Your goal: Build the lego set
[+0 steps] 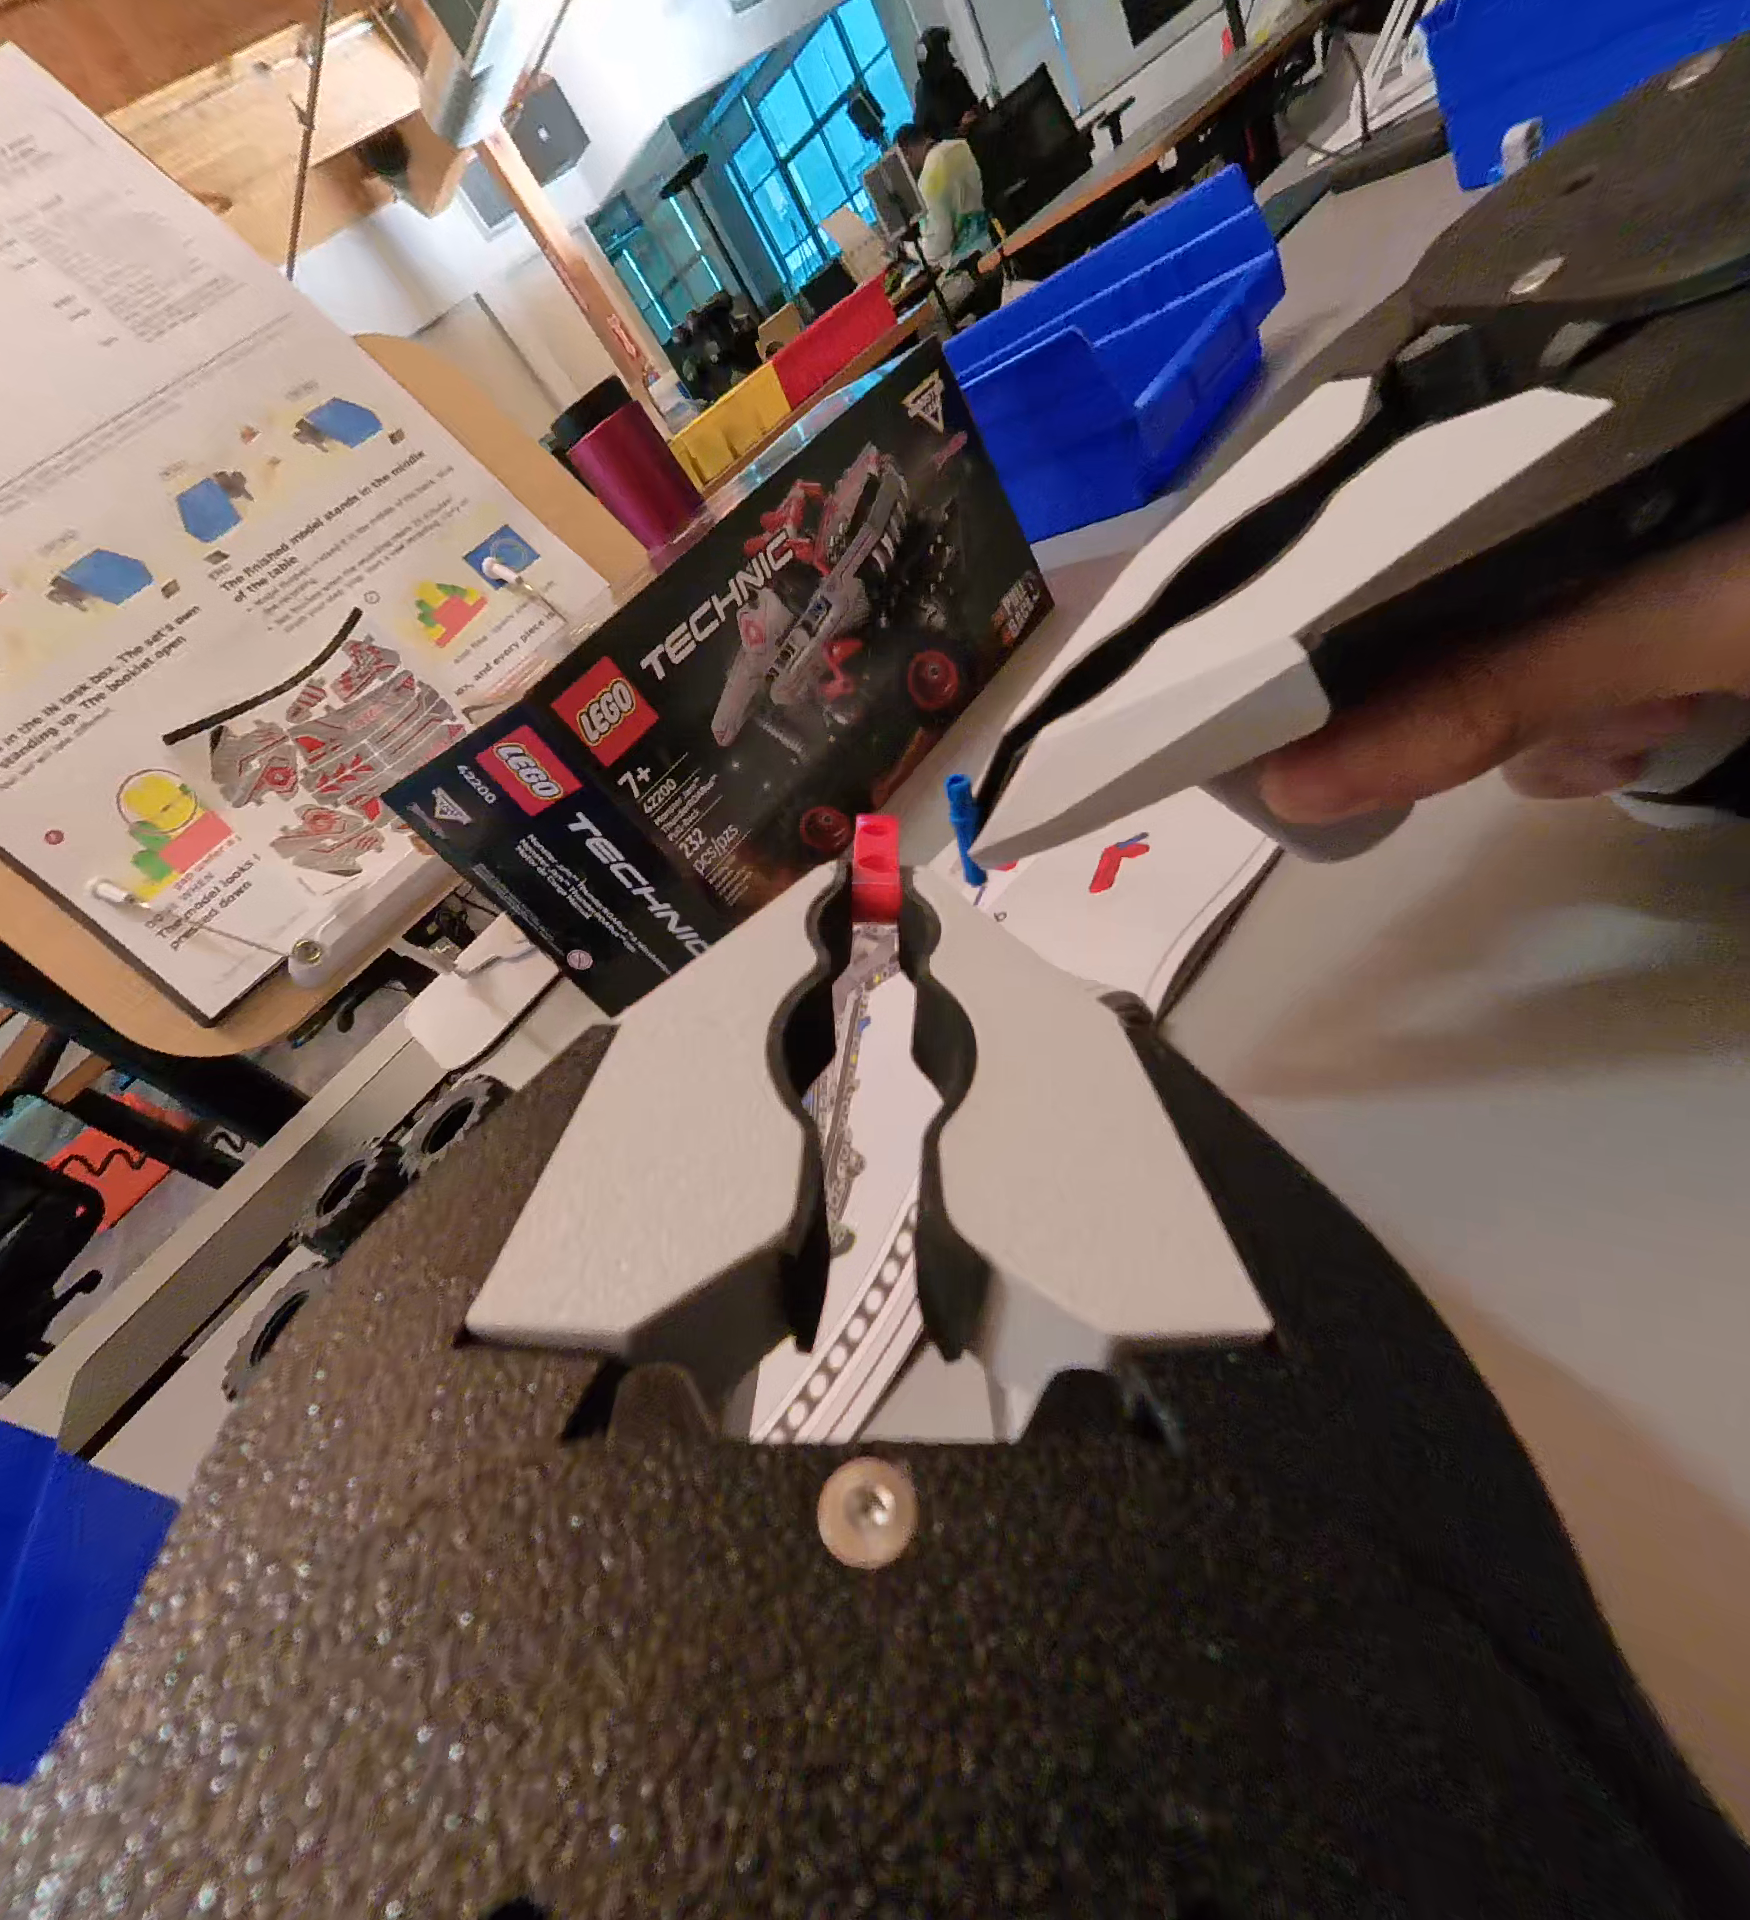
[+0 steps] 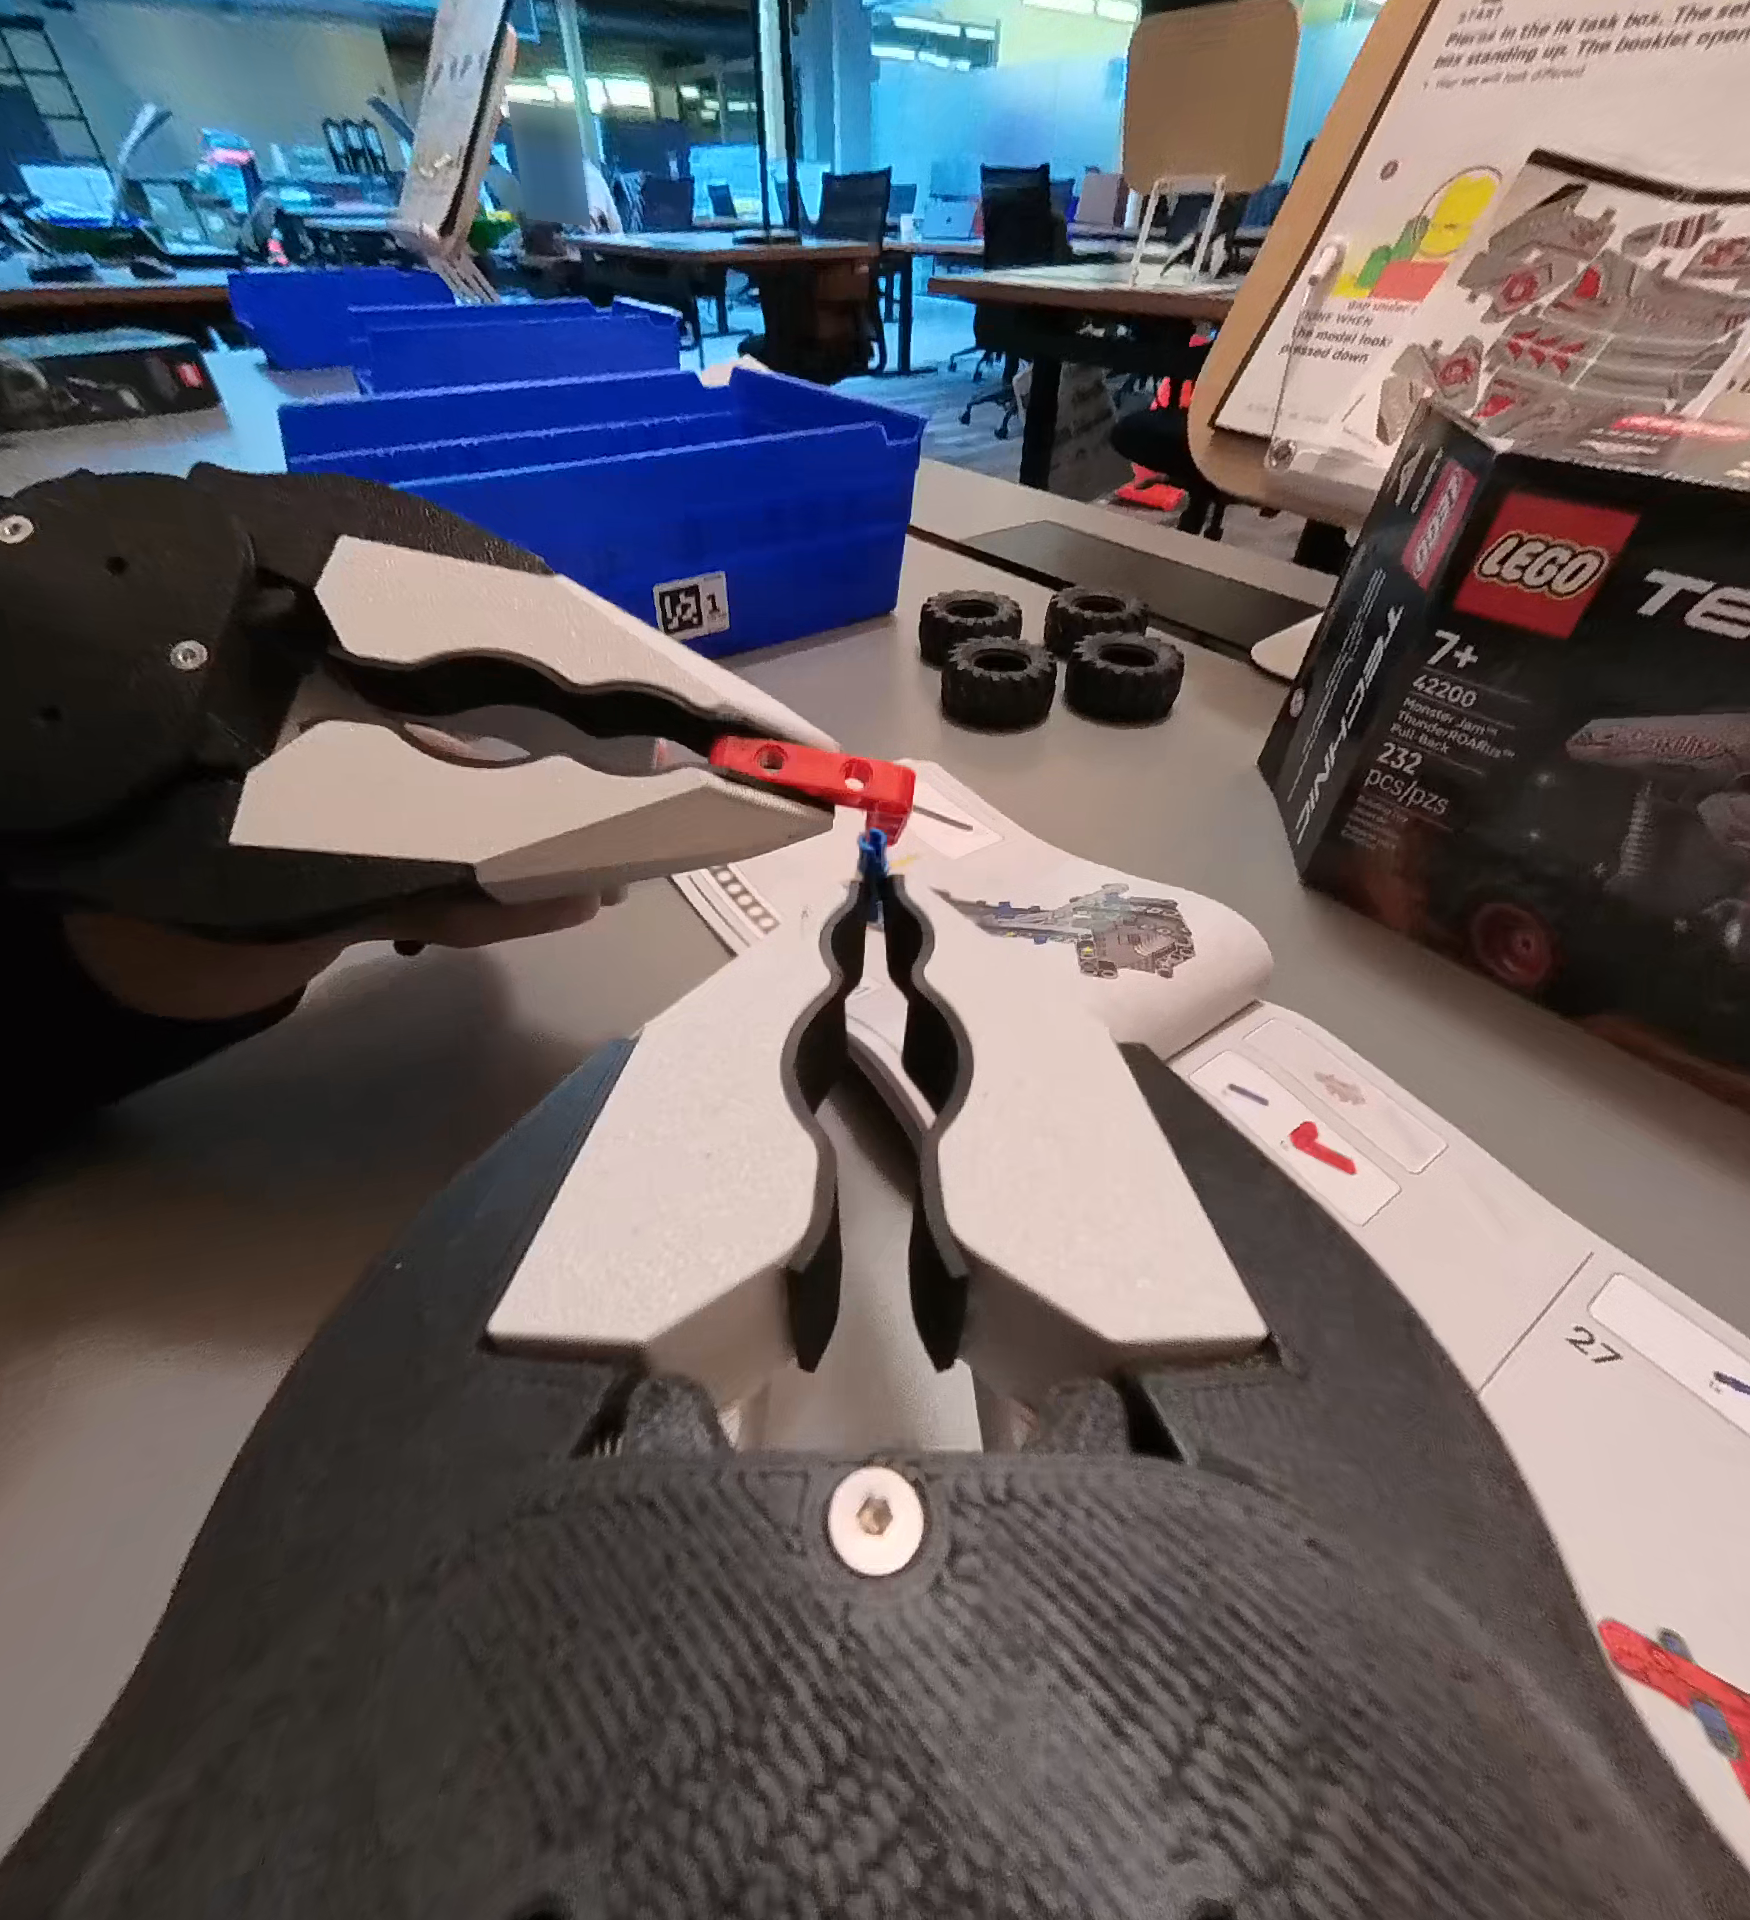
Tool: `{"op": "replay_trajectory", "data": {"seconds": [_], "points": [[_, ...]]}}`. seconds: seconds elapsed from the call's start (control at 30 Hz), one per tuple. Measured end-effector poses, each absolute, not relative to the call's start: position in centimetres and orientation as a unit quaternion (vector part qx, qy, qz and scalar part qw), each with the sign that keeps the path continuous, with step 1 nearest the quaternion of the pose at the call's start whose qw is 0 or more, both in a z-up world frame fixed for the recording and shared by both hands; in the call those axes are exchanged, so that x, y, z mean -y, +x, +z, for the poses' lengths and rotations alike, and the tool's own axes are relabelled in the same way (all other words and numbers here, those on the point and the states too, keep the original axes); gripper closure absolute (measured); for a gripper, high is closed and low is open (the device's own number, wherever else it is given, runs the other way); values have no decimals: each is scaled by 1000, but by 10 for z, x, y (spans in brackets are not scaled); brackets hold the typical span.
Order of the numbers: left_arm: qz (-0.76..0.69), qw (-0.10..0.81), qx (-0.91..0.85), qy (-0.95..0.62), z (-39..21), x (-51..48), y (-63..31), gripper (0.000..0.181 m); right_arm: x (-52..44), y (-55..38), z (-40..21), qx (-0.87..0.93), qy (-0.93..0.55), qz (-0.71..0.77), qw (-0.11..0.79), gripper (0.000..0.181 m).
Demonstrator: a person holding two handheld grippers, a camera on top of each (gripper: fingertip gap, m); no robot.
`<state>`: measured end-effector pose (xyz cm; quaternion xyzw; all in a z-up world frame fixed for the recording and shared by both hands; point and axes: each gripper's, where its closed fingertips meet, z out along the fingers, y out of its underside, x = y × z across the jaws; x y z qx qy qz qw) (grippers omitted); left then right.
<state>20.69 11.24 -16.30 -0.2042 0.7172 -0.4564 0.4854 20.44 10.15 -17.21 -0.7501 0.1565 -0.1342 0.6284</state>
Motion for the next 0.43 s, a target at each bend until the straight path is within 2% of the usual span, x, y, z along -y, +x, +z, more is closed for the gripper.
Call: {"op": "replay_trajectory", "data": {"seconds": [0.13, 0.3, 0.43], "points": [[-448, 492, -717, -206, -163, -117, 209, 176, -103, 201, -198, -137, -805, -133, 562, 180], [-432, 486, -736, -189, -168, -119, 207, 176, -86, 171, -236, -103, -899, -17, 425, 179], [-448, 423, -768, -176, -171, -114, 198, 176, -50, 155, -237, -75, -945, -25, 316, 180]]}}
